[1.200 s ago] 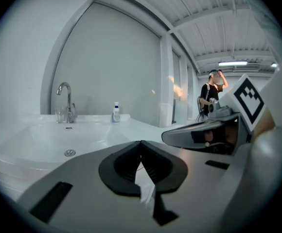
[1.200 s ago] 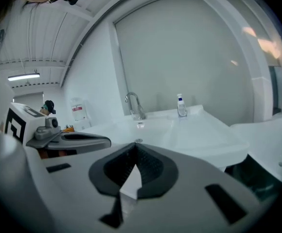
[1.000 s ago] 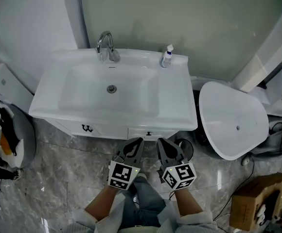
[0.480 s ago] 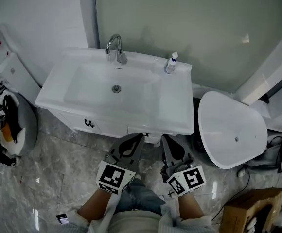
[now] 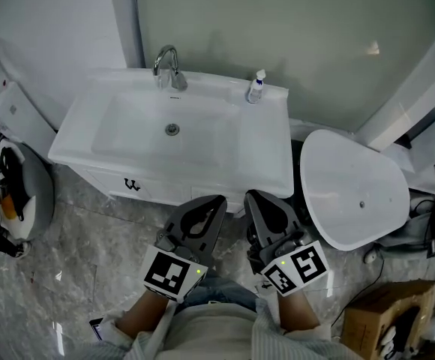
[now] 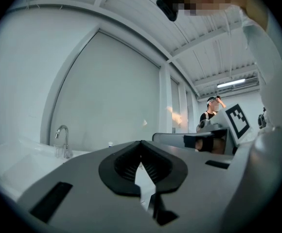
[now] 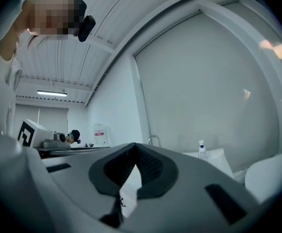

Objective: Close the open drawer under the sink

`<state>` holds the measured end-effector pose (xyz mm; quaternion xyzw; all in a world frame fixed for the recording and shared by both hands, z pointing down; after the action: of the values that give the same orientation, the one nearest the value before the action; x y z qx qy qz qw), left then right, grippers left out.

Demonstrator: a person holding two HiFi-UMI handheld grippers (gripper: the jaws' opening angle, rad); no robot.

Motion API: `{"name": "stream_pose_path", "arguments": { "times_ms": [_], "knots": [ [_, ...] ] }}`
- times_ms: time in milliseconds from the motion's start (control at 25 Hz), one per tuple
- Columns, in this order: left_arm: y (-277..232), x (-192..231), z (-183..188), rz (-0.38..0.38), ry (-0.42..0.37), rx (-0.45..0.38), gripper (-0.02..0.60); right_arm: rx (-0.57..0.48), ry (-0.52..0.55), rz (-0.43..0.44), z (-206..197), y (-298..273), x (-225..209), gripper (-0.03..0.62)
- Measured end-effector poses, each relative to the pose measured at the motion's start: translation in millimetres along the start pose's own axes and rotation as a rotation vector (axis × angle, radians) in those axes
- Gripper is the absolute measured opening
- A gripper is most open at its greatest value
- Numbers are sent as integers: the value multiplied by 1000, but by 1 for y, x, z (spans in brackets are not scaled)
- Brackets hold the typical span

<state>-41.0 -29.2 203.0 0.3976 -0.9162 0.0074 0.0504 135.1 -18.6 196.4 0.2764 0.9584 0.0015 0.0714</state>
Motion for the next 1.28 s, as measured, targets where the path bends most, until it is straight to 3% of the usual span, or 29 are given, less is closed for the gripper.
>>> {"name": "stream_pose_path", "arguments": {
  "times_ms": [600, 1280],
  "knots": [
    [0, 5, 4, 38, -15, -20, 15, 16, -45, 54, -2, -8, -2, 9],
    [-5, 13, -1, 23, -7, 11, 15, 67, -51, 68, -8, -12, -2, 9]
  ]
}}
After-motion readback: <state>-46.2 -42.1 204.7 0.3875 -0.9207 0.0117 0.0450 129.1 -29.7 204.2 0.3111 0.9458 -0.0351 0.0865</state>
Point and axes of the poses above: the fingertips, and each gripper's own axes: y backward along the fingers, x to its left, z out of its top, the point moved 10 cm from there along y, backward along the fingers, and after that the axes turned 1 degree about -x, right-handed, at the moved point
